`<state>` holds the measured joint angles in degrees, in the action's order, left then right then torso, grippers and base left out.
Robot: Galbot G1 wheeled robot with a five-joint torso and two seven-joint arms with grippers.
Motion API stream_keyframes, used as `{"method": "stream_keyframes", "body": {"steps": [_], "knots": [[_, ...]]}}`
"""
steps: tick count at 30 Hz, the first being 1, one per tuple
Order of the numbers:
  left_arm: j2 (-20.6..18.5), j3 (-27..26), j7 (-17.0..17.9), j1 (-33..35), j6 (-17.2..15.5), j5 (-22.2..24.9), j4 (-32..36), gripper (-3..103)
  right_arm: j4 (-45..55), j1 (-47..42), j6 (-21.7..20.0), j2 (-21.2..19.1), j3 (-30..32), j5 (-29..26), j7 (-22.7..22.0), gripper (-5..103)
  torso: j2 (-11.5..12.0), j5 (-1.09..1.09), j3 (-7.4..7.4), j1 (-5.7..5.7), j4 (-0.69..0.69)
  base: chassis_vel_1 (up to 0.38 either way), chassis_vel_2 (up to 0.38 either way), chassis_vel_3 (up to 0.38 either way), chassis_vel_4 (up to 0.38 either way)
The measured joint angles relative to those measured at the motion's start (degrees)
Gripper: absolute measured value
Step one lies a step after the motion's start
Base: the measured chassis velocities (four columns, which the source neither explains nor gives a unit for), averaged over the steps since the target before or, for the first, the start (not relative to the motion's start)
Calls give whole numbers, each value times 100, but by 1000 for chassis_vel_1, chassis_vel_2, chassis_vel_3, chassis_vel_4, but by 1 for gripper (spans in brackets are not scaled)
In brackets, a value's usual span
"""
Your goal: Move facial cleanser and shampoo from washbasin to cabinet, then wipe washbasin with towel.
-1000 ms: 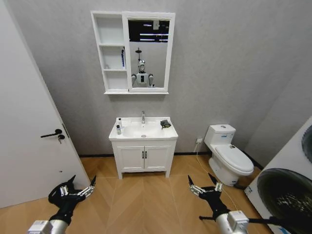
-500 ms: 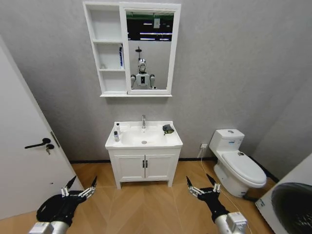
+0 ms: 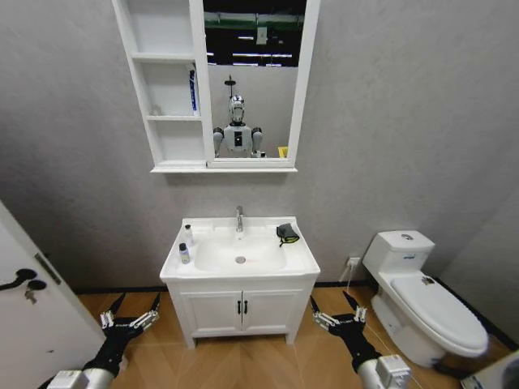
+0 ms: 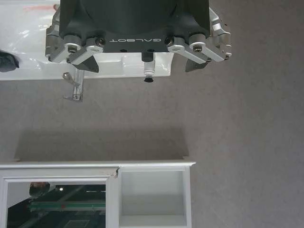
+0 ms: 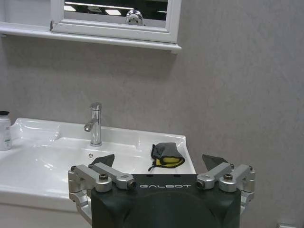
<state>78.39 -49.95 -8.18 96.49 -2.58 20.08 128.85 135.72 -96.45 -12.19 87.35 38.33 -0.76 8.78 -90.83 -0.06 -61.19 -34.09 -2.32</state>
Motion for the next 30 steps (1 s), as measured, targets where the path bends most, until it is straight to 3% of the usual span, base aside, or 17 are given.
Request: {"method": "stream_keyframes", "body": {"steps": [1,9,14,17,21,30], "knots": [[31,24,6,-2,2,-16,0,100,-14,5,-1,-1,-18,6,-8,100,-1,10,0,3,4,-333,280,334,-343],[134,82,47,17,55,-58,8,100,-81,8,18,2,-35,1,-70,100,2,7,-2,-5,3,-216,216,205,-149],[337,255,140,55,370,-377,-106,100,-104,-34,40,13,-32,3,-91,100,-1,6,1,7,0,28,-4,-53,-23],[525,504,274,40,634,-660,-431,100,-104,-16,42,30,-34,2,-143,100,-5,6,2,12,6,102,-53,-42,42],[611,629,300,-158,836,-944,-863,100,-35,43,35,32,1,-38,-206,100,-4,7,2,9,2,34,-45,-6,43],[688,949,268,-933,779,-1319,-1635,100,59,147,-21,13,49,-110,-323,100,0,6,0,1,2,0,0,0,0]]}}
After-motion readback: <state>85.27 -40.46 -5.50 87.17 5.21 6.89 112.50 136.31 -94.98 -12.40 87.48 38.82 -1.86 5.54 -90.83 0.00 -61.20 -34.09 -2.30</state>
